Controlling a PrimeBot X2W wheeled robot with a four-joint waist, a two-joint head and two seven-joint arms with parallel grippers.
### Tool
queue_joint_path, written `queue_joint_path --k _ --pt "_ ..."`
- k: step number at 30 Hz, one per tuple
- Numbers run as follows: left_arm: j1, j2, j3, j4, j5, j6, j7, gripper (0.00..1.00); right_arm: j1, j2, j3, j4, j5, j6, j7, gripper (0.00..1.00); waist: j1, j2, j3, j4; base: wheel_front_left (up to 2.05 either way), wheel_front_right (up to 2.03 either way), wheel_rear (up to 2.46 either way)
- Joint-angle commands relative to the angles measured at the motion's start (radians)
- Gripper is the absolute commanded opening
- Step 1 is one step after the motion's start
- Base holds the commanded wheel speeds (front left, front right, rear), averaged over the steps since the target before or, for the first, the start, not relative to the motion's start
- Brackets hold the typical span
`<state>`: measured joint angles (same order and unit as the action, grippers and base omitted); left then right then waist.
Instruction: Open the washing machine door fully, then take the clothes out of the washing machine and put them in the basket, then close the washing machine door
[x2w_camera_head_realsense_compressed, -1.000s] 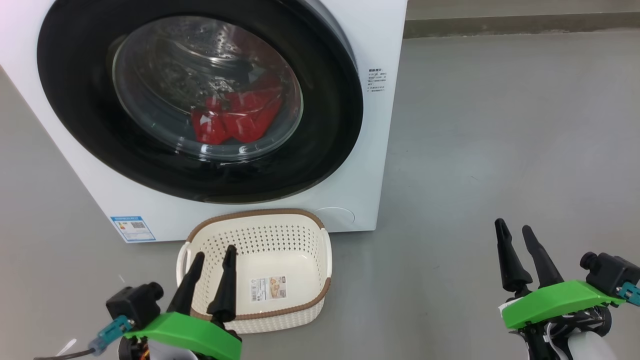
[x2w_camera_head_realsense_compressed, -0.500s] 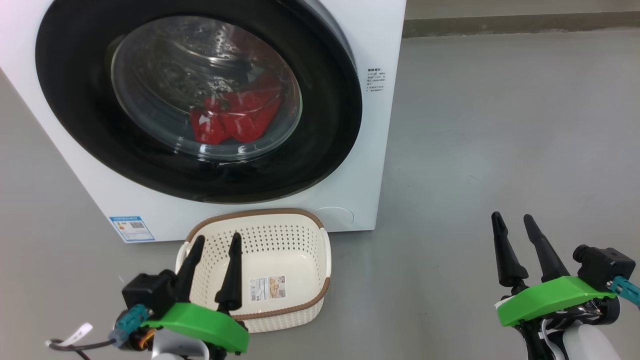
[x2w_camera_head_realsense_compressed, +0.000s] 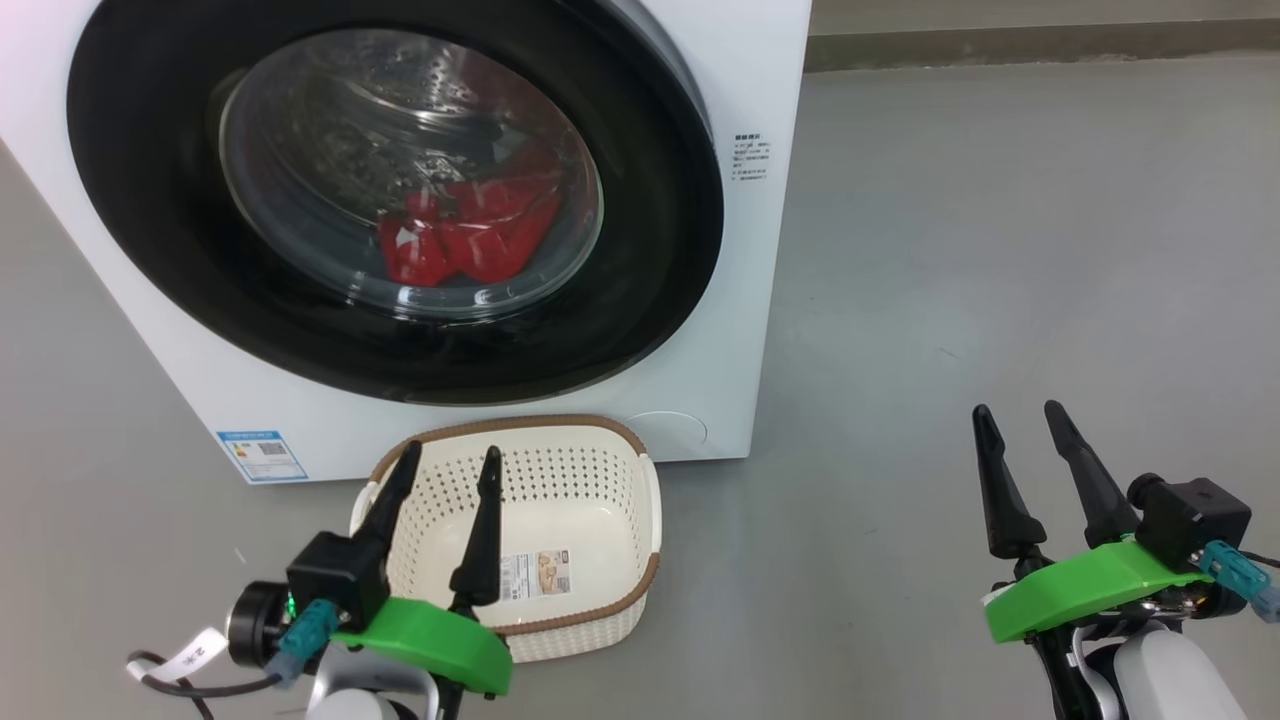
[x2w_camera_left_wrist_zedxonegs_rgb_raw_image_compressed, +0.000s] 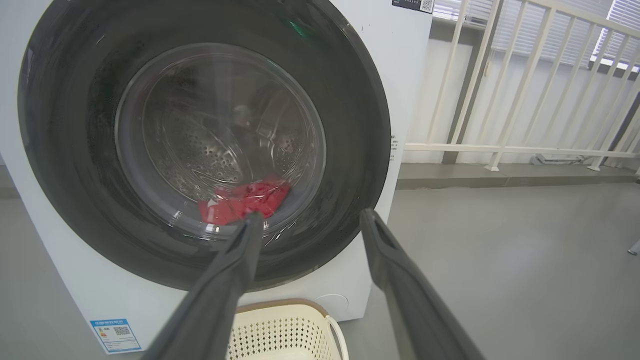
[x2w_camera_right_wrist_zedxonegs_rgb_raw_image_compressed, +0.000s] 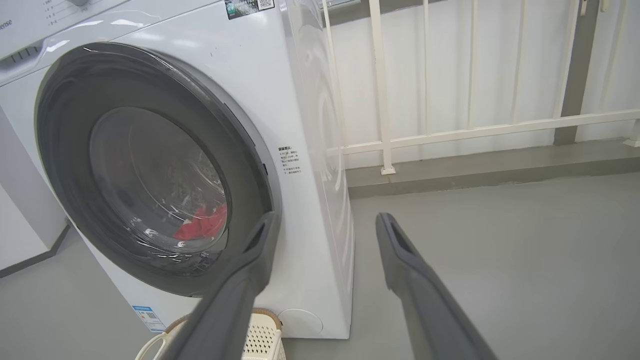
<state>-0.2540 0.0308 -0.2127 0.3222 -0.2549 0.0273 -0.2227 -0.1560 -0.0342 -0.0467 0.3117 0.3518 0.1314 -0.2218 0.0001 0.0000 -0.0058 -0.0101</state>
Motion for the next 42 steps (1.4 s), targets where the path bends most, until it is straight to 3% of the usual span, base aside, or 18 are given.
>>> queue_joint_path --k 1,10,42 --pt "-0.060 0.018 0.021 -0.022 0.026 0.010 -0.012 1.00 -0.056 -0.013 0.028 -0.029 -0.026 -0.001 -0.013 1.00 -0.0001 0.0000 0.000 -0.001 0.00 0.00 0.00" --pt "-0.086 0.019 -0.003 -0.014 0.114 0.026 -0.039 1.00 -0.073 -0.016 0.033 -0.033 -0.114 -0.001 -0.040 1.00 -0.0001 0.0000 -0.003 0.001 0.00 0.00 0.00" --pt "-0.109 0.019 -0.021 0.006 0.068 0.042 -0.039 1.00 -0.103 -0.016 0.027 -0.050 -0.098 -0.001 -0.040 1.00 -0.0001 0.0000 0.068 0.025 0.00 0.00 0.00"
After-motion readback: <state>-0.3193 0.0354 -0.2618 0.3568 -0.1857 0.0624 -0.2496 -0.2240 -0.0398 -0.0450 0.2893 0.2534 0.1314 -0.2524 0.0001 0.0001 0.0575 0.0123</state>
